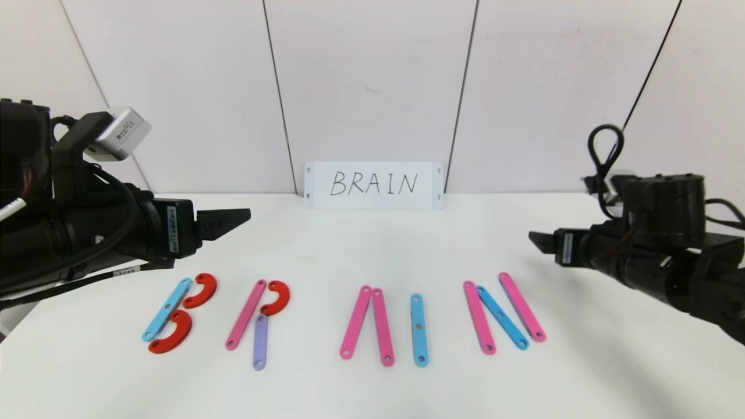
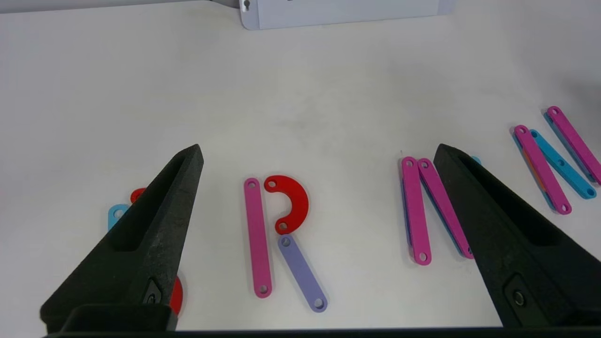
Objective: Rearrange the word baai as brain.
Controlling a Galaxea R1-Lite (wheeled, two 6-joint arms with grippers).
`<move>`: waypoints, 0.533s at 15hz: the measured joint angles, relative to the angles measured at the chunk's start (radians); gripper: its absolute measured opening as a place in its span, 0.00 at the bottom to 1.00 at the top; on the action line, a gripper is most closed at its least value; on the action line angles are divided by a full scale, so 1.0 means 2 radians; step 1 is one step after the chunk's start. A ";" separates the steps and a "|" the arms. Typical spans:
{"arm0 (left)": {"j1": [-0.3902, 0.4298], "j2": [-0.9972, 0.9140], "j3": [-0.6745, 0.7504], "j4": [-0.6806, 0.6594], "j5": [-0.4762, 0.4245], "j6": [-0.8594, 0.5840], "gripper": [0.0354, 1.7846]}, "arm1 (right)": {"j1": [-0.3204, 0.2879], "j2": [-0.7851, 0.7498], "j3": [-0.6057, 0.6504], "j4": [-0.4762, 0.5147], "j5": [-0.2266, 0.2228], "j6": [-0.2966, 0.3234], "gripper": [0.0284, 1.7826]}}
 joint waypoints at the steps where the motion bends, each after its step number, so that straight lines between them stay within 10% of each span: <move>1: 0.000 -0.004 -0.002 0.000 0.002 -0.001 0.96 | -0.005 -0.024 -0.015 0.003 -0.024 -0.025 0.98; 8: -0.001 -0.118 -0.020 0.015 0.092 0.080 0.96 | -0.048 -0.231 -0.110 0.146 -0.066 -0.143 0.97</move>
